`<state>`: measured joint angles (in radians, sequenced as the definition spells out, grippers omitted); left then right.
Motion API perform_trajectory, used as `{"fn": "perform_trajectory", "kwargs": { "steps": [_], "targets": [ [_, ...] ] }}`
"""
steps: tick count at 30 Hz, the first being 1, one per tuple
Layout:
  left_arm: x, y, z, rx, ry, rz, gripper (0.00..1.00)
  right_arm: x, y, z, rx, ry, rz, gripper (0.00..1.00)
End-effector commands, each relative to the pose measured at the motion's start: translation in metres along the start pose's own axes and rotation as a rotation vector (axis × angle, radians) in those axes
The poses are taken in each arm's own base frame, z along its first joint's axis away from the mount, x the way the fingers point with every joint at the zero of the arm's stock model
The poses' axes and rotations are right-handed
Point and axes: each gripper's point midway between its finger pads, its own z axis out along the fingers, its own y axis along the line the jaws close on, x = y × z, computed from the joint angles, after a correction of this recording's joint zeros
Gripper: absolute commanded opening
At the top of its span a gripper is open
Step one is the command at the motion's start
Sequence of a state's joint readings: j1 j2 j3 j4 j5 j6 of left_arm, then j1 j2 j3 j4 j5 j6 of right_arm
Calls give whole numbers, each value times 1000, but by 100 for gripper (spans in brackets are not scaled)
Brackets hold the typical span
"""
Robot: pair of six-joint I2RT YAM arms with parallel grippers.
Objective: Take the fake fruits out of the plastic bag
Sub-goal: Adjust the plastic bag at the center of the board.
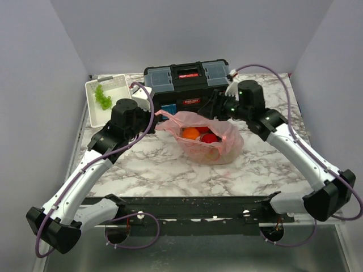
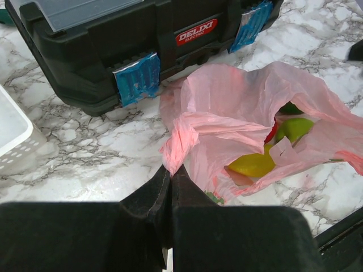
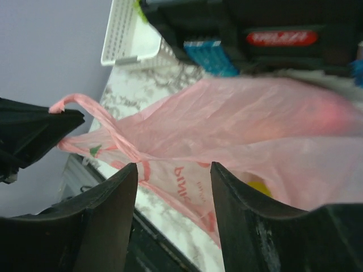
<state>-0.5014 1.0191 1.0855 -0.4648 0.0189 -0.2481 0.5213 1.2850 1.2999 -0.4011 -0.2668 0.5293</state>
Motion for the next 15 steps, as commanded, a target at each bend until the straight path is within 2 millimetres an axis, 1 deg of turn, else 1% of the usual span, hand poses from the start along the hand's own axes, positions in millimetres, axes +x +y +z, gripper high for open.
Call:
{"fn": "perform_trajectory", "kwargs": {
  "steps": [1, 3, 4, 5, 6, 7, 8, 11, 14, 15],
  "targets": [
    [-1, -5, 0, 32, -11, -2, 0, 57, 7, 38, -15, 149, 23, 52],
    [0, -3, 0, 25, -5, -3, 0, 75, -21, 48, 152, 152, -14, 47],
    [-1, -3, -1, 23, -6, -5, 0, 81, -32, 49, 203, 141, -33, 46],
    [-3, -5, -2, 28, -8, -10, 0, 87, -49, 48, 266, 126, -42, 45],
    [-4, -6, -3, 36, -11, -14, 0, 91, -60, 47, 305, 110, -46, 45],
    [-5, -7, -3, 40, -22, -16, 0, 100, -70, 45, 331, 115, -48, 45],
    [-3, -6, -2, 33, -23, -18, 0, 108, -73, 46, 321, 125, -47, 45],
    [-2, -1, -2, 2, -13, -30, 0, 145, -75, 49, 267, 196, -6, 45],
    [-2, 2, -1, -12, -17, -42, 0, 192, -77, 47, 256, 256, 33, 45],
    [0, 4, 0, -26, -19, -47, 0, 204, -72, 47, 237, 259, 51, 45]
  ]
}}
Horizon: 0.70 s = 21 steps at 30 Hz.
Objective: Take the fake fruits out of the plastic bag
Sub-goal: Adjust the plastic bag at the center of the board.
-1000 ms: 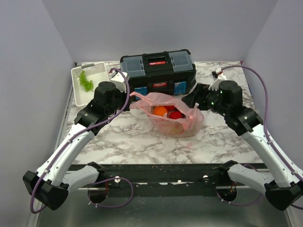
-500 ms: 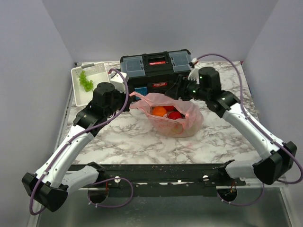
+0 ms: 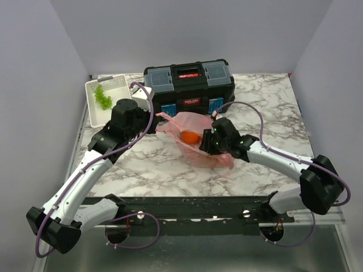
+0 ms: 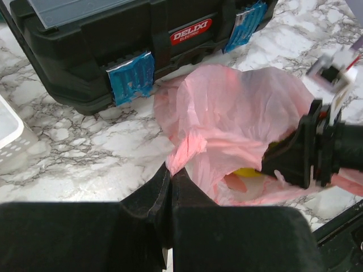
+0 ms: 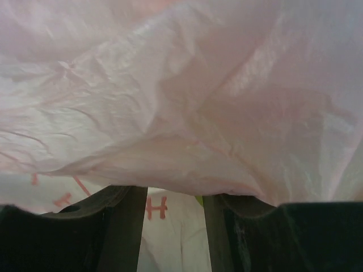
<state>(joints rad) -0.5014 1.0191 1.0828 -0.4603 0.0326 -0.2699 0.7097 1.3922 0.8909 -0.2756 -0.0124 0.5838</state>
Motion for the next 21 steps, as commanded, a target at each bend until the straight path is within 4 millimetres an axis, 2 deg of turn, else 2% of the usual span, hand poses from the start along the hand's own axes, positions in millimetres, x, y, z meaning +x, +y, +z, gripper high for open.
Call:
{"fn": "perform_trajectory", "kwargs": {
  "steps": [1, 2, 6, 9, 13, 17, 20, 21],
  "targets": [
    [-1, 12, 0, -64, -19, -29, 0, 42, 14, 7, -69, -12, 60, 45],
    [-1, 13, 0, -71, -17, -34, 0, 56, 17, 8, -96, -13, 66, 45],
    [-1, 17, 0, -93, -25, -43, 0, 74, 20, 9, -150, -34, 116, 45],
    [1, 22, 2, -124, -15, -60, 0, 68, 21, 7, -150, -58, 96, 46],
    [3, 24, 5, -140, -15, -92, 0, 50, 31, 1, -156, -85, 71, 48],
    [7, 19, 3, -129, 19, -141, 0, 40, 37, -6, -176, -114, 48, 54],
    [11, 8, -8, -72, 48, -132, 23, 36, 37, -11, -173, -124, 37, 58],
    [12, 6, -15, -57, 49, -119, 34, 36, 38, -12, -177, -125, 35, 59]
  ]
}}
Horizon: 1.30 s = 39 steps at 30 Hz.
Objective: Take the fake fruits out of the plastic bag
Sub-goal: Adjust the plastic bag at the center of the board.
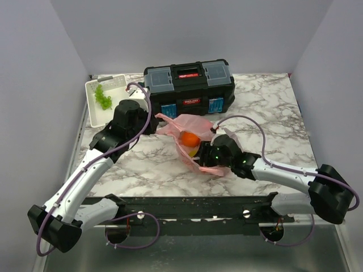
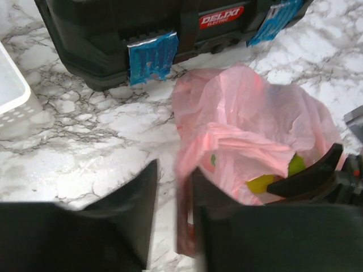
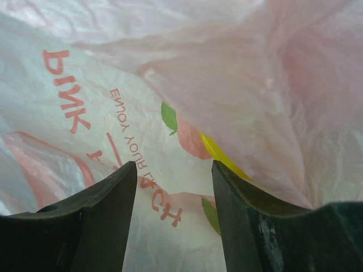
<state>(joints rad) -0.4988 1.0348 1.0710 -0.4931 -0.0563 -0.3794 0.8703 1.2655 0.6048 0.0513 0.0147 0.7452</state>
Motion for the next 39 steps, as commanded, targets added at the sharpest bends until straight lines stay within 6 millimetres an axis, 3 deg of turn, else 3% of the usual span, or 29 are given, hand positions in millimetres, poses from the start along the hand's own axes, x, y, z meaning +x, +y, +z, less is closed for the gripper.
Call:
{"fn": "perform_trajectory", "kwargs": {
  "steps": [1, 3, 6, 10, 13, 15, 18, 27, 32, 39],
  "targets": [
    [2, -10, -27, 68, 20, 7, 46, -17, 7, -7, -6, -50, -30, 60],
    [1, -13, -46, 99, 9, 38, 65, -17, 9, -10, -21, -49, -31, 62],
    [-9, -22, -82, 172, -53, 72, 80, -18, 13, -16, -41, -59, -29, 66],
    [-20, -65, -124, 430, -137, 58, 80, -24, 14, -26, -49, -91, -42, 72],
    [-14, -109, -140, 714, -118, -35, 77, -28, 11, -32, -22, -96, -54, 74],
    [-8, -130, -142, 840, -113, -82, 74, -31, 10, -36, -6, -98, -64, 74],
    [7, -140, -116, 785, -95, -122, 65, -30, 7, -42, 11, -93, -63, 65],
    [49, -172, -46, 557, -16, 34, 64, -20, -2, -59, 17, -92, -20, 55],
    [67, -167, -12, 461, 6, 97, 50, -15, -9, -60, 39, -92, 2, 50],
    [109, -148, 25, 338, 98, 168, 47, -19, -18, -58, 88, -113, -8, 50]
  ]
}}
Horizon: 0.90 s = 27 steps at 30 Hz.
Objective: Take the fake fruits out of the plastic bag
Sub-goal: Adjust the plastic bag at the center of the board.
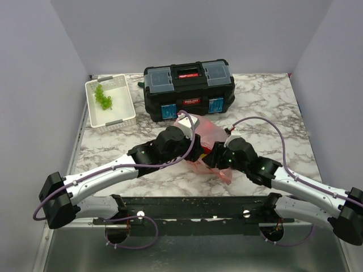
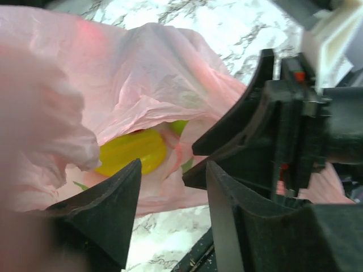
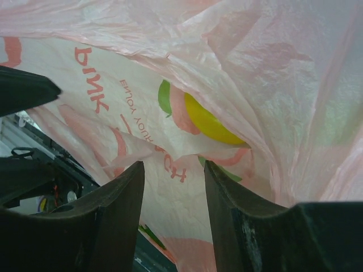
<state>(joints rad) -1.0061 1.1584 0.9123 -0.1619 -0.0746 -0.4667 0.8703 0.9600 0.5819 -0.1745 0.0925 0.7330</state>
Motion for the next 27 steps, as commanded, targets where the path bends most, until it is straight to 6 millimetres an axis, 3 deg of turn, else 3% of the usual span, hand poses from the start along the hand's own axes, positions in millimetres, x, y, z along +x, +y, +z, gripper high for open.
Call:
{"fn": "perform_trajectory", "kwargs": {
  "steps": [1, 5, 9, 15, 21, 25, 27],
  "targets": [
    [18, 24, 16, -113, 23, 36, 46, -2, -18, 2, 87, -25, -4, 50],
    [58, 40, 23, -149, 90, -12, 36, -4, -28, 7, 144, -43, 4, 50],
    [84, 47, 21, -148, 124, -57, 34, -2, -25, 17, 134, -36, 4, 54],
    [95, 46, 13, -120, 112, -96, 36, -20, -4, 26, 75, -31, -146, 76],
    [96, 45, 12, -105, 106, -101, 40, -64, 40, 16, -41, -73, -378, 81],
    [95, 42, 11, -91, 106, -101, 41, -91, 37, 11, 35, -120, -519, 81],
    [95, 42, 11, -90, 106, -100, 41, -93, 39, 13, 38, -84, -594, 81]
  ]
}}
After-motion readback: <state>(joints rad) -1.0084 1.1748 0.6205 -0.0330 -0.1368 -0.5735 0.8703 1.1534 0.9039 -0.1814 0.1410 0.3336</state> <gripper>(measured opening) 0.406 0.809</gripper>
